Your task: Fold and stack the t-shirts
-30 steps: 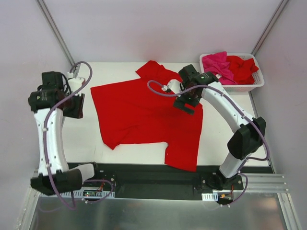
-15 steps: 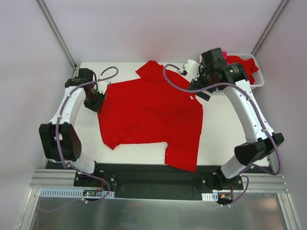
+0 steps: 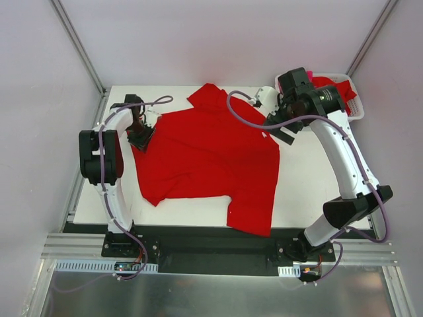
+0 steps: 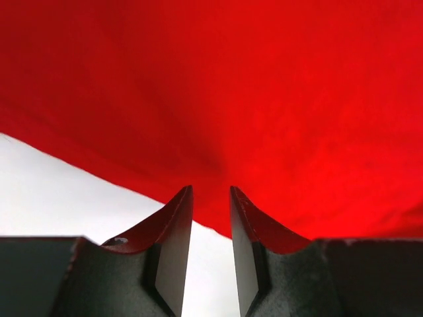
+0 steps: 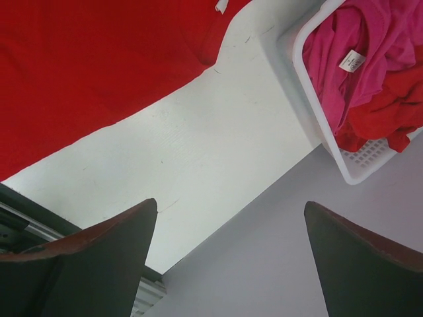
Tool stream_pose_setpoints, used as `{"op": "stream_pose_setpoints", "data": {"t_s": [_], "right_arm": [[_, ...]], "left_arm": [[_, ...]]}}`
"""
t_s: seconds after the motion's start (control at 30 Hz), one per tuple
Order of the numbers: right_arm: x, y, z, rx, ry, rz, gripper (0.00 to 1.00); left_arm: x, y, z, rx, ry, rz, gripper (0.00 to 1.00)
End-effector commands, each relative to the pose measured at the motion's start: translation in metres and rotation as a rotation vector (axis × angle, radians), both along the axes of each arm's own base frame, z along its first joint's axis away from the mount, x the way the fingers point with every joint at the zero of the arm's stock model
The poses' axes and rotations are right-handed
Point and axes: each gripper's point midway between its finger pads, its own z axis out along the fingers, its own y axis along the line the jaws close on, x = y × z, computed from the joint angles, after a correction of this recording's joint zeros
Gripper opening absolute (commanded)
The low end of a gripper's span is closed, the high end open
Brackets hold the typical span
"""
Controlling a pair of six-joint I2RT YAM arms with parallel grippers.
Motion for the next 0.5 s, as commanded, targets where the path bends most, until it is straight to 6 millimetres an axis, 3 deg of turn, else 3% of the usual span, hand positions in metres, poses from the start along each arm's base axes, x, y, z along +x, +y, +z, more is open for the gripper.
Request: {"op": "stream_pose_setpoints", "data": {"t_s": [0.0,0.47], "right_arm": [[-0.033,-0.010,0.006,-0.004,0.028,-0.040,0.96],[-0.039,-0.008,-0.006,-0.040,0.073,-0.028,0.96]], "left_arm": [[0.037,0.014,0.010,0.046,-0.078,-0.026,0.29],[0.067,0.061,-0.021,0.166,-0.047,-0.024,0.29]]}}
